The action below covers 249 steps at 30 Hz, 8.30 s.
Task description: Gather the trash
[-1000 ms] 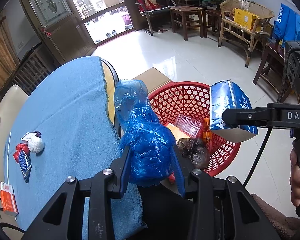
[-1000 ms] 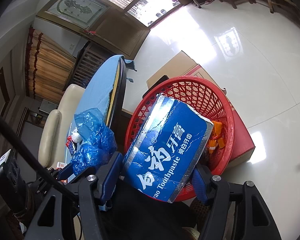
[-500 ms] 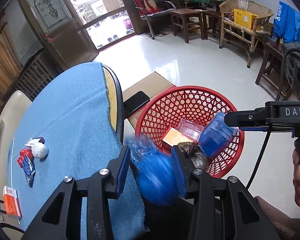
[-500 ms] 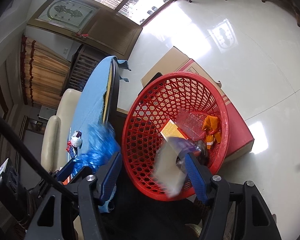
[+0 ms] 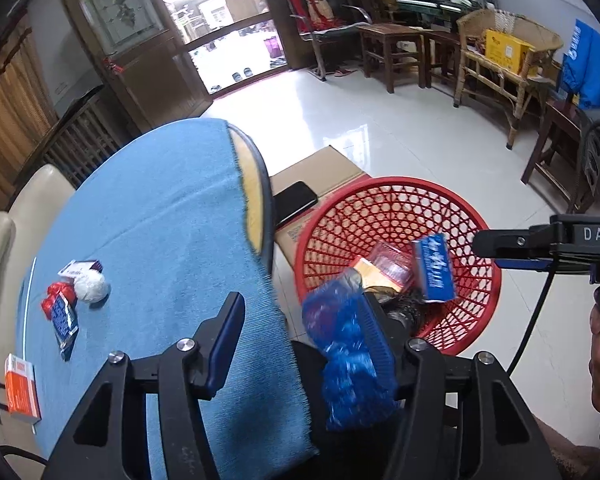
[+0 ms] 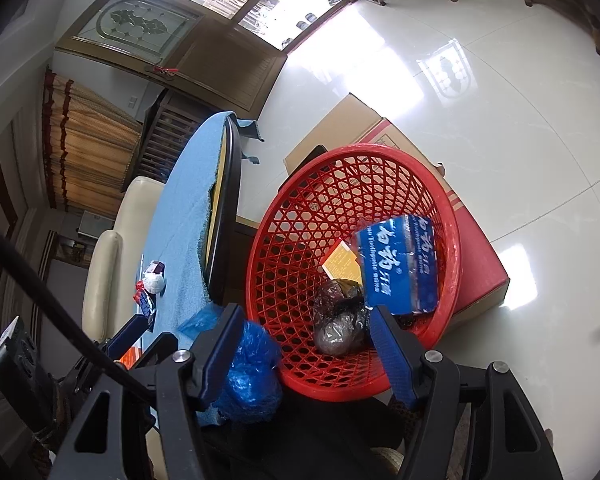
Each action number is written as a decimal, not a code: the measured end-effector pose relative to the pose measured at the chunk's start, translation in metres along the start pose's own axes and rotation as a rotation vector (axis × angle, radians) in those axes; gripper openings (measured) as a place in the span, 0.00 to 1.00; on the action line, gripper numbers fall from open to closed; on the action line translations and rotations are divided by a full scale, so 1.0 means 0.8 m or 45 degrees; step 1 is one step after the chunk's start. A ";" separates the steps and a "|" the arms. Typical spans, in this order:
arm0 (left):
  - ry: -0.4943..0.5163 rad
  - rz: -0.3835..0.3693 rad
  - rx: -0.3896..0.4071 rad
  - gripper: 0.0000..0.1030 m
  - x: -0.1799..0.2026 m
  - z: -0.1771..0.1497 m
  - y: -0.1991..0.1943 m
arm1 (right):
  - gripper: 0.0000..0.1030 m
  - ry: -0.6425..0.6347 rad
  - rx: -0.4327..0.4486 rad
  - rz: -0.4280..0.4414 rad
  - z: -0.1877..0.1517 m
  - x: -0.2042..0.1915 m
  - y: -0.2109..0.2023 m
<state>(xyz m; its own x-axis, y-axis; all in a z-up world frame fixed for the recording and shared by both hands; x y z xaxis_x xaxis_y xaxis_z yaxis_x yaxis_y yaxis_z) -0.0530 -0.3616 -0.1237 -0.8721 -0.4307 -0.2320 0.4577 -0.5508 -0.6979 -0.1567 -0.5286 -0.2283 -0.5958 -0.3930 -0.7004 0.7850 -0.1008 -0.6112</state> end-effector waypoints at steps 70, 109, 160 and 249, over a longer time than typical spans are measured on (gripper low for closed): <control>-0.583 0.582 -0.035 0.70 -0.308 -0.186 -0.079 | 0.67 -0.668 -0.144 0.178 -0.078 -0.259 0.107; -0.819 0.459 -0.090 0.70 -0.470 -0.169 0.000 | 0.63 -0.905 -0.342 0.170 -0.109 -0.447 0.399; -0.659 -0.268 -0.035 0.69 -0.535 -0.135 0.141 | 0.35 -0.812 -0.315 0.290 -0.095 -0.378 0.347; -0.693 -0.215 -0.293 0.78 -0.422 -0.142 0.093 | 0.35 -0.642 -0.267 0.332 -0.085 -0.305 0.251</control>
<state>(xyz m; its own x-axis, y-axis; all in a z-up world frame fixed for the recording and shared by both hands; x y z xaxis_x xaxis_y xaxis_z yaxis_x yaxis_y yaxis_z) 0.2561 -0.1759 -0.1747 -0.6881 -0.6877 0.2313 0.2191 -0.5009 -0.8373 0.1345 -0.3908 -0.2055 -0.1942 -0.7707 -0.6069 0.8136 0.2191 -0.5386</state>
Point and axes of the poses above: each gripper's, at about its wrist camera, not at the fingertips, and y roughly the way its jaws point, x to its right, z to its top, the point moved 2 cm from there along y, roughly the way its jaws point, and after that the axes turned 10 degrees about x, right-handed, at the moved point
